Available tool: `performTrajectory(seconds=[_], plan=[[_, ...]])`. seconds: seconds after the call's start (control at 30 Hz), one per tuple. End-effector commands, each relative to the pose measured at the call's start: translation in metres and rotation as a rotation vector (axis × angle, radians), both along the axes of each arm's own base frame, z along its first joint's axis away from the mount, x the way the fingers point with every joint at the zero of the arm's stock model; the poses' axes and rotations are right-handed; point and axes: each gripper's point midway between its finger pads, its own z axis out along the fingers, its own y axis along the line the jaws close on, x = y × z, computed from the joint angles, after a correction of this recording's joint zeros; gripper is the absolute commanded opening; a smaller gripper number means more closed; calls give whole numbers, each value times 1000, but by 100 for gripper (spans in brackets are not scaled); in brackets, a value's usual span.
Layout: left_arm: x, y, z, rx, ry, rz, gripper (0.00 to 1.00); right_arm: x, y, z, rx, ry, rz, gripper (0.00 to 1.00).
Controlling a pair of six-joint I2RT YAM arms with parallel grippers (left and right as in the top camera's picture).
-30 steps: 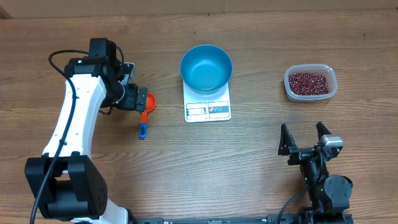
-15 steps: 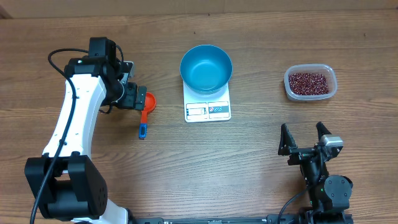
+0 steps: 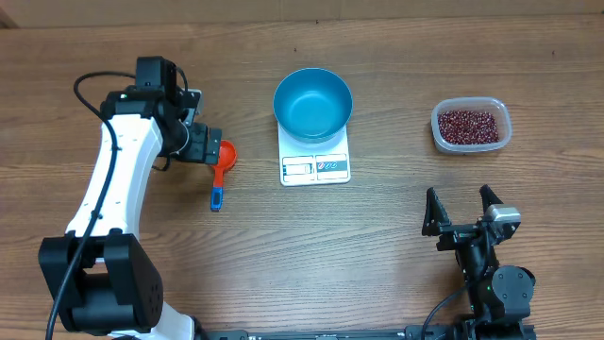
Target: Scoop item into bowl and weigh 150g on scale
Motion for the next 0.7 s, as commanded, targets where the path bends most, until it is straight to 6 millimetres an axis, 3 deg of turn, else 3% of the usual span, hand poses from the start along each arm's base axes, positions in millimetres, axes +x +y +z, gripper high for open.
performTrajectory(seconds=[0.0, 0.67], plan=[[-5, 5, -10, 25, 30, 6, 100, 0, 1, -1, 4, -8, 3, 100], [-11, 5, -23, 26, 47, 6, 100, 0, 1, -1, 4, -8, 3, 100]])
